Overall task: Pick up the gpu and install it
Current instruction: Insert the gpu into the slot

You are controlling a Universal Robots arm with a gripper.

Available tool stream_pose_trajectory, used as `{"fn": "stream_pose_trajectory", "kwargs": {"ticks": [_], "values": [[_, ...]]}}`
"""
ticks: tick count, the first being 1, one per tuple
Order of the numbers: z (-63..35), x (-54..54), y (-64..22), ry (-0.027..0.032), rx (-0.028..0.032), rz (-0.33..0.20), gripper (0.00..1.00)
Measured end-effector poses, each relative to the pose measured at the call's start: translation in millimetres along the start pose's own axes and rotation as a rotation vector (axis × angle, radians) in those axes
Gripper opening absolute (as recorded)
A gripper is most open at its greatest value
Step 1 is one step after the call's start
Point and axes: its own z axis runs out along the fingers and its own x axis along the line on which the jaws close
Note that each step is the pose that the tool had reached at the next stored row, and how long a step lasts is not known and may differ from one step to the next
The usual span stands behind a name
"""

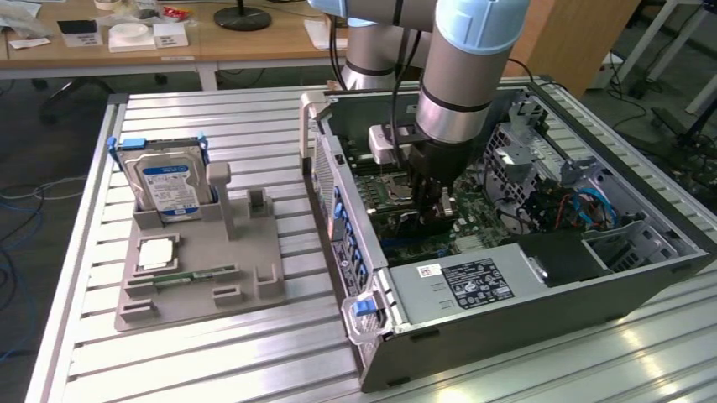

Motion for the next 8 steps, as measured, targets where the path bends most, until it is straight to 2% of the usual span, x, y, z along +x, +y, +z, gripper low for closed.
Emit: {"fn": "stream_pose_trajectory", "kwargs": {"ticks": [8], "values": [[0.0, 0.0, 0.2, 0.0001, 0.0003, 0.0, 0.26]]}}
